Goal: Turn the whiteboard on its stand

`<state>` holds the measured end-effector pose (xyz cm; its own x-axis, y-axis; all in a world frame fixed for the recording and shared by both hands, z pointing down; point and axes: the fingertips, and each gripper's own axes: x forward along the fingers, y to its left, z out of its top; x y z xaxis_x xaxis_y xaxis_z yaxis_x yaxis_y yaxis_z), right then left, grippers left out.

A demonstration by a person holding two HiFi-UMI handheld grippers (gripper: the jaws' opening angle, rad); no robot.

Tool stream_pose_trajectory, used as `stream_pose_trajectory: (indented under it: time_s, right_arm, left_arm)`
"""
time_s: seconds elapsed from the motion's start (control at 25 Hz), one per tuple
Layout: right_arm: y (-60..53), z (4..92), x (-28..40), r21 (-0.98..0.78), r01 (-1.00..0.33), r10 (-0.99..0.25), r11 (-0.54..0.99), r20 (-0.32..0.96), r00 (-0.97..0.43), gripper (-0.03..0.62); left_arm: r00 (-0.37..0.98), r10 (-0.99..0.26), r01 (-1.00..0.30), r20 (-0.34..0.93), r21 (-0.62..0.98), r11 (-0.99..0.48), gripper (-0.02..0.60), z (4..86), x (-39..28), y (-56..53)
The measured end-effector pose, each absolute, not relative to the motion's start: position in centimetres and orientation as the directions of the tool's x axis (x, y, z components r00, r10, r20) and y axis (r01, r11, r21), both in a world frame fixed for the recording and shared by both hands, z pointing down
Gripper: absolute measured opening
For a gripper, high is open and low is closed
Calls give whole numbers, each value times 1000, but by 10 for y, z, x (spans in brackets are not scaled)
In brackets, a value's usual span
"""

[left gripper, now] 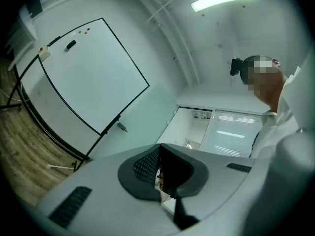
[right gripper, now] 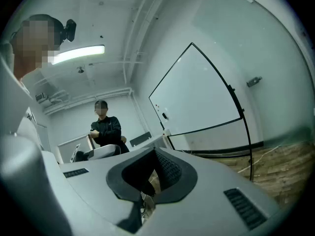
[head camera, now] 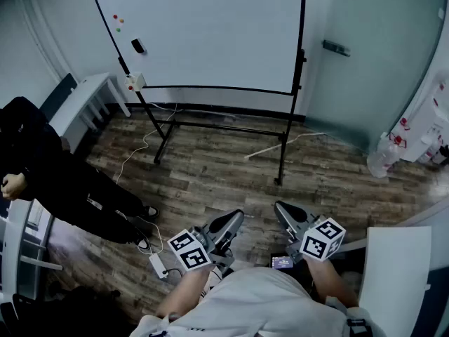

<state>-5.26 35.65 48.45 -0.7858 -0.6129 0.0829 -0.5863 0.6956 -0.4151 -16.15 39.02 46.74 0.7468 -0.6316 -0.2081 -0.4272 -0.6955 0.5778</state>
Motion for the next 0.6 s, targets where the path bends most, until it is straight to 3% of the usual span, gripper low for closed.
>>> stream_pose_trajectory:
  time_s: [0.6]
  right_arm:
    - [357,486,-50,-392,-597,-610,700,107,-785,25]
  left_arm:
    - [755,-626,-424,-197,581,-695,7,468,-161,390]
